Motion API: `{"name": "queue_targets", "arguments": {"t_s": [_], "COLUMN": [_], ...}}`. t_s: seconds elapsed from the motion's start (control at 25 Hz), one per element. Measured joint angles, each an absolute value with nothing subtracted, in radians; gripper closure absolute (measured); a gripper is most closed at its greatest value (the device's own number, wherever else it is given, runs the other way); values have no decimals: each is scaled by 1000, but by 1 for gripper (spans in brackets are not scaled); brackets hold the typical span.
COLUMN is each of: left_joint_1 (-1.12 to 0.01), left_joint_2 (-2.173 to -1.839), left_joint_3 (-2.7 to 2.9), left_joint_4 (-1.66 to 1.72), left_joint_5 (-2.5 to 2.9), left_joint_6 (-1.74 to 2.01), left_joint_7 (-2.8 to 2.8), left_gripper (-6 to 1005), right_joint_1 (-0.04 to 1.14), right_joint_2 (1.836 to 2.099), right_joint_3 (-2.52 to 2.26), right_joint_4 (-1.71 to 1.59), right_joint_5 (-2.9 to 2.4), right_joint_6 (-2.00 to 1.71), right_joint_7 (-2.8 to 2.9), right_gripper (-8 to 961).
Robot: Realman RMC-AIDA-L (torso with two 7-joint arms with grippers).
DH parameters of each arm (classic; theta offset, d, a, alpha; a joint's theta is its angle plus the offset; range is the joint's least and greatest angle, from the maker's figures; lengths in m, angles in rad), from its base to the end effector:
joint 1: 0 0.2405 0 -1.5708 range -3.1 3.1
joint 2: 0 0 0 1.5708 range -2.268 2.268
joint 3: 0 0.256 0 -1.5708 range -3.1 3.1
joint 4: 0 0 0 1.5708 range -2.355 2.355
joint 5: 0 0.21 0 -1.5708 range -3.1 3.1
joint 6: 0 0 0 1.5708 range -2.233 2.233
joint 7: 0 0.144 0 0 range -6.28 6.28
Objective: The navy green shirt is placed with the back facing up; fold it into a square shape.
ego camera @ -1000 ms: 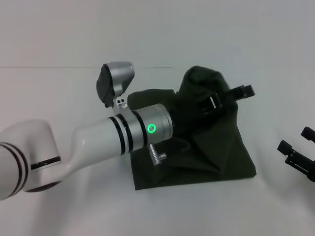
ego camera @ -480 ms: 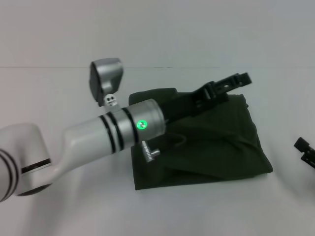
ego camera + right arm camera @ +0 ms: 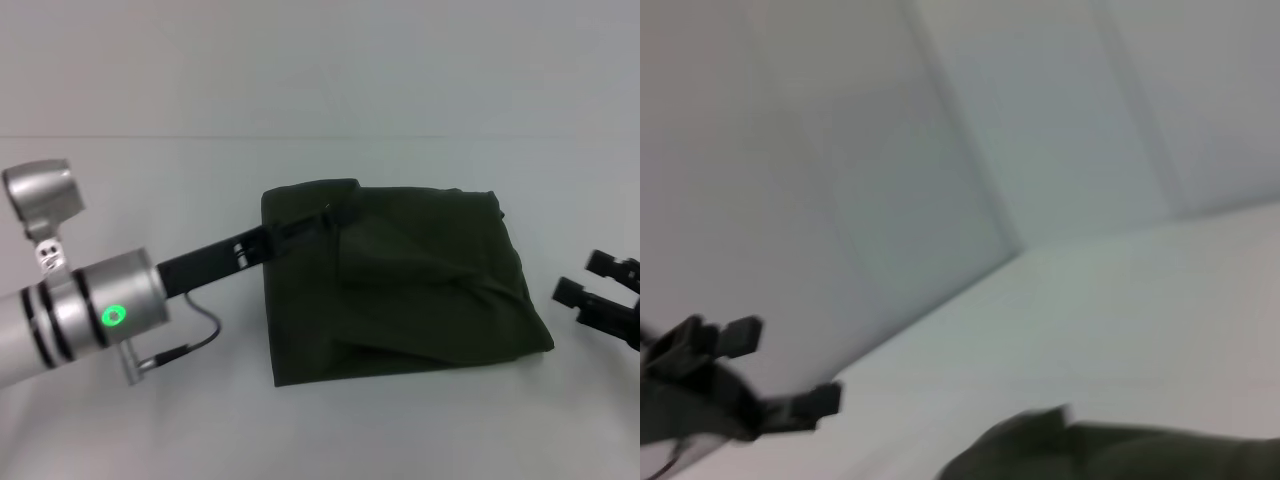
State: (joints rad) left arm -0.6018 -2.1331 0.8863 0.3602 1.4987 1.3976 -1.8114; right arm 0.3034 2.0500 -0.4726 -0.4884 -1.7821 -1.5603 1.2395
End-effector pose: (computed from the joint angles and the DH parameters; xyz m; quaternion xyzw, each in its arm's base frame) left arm -0.2156 0.3434 -0.0546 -0.7628 -0.4923 -0.4183 0.0270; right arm 0.3399 0.2724 0.0303 -0.8298 0.3241 0.3573 0.2808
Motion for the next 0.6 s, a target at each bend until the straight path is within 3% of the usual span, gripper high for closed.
{"name": "queue_targets", "arguments": {"t_s": [0.16,0.28,0.6], "left_joint_1": [-522,-487,-452], "left_joint_2": [-2089,-2077,-2092], "left_joint_3": [926,911,893], "left_joint_4": [392,416,437], "left_joint_5": [1501,1556,1635], "left_joint_6": [1473,1536,1545], "left_joint_7": [-1673,-1547,-1379], "left_gripper": [63,63,62], "right_joint_1": [375,437,573], "right_joint_2": [2061,2080,2092], "right_joint_3": [-520,-579,-839], "right_joint_4": [-649,-805,-1009], "right_joint_5": [-1900,-1972,-2132], "right_joint_6": [-1586,-1590,-1509], "right_joint_7": [1376,1487,1714], "right_gripper": [37,38,45]}}
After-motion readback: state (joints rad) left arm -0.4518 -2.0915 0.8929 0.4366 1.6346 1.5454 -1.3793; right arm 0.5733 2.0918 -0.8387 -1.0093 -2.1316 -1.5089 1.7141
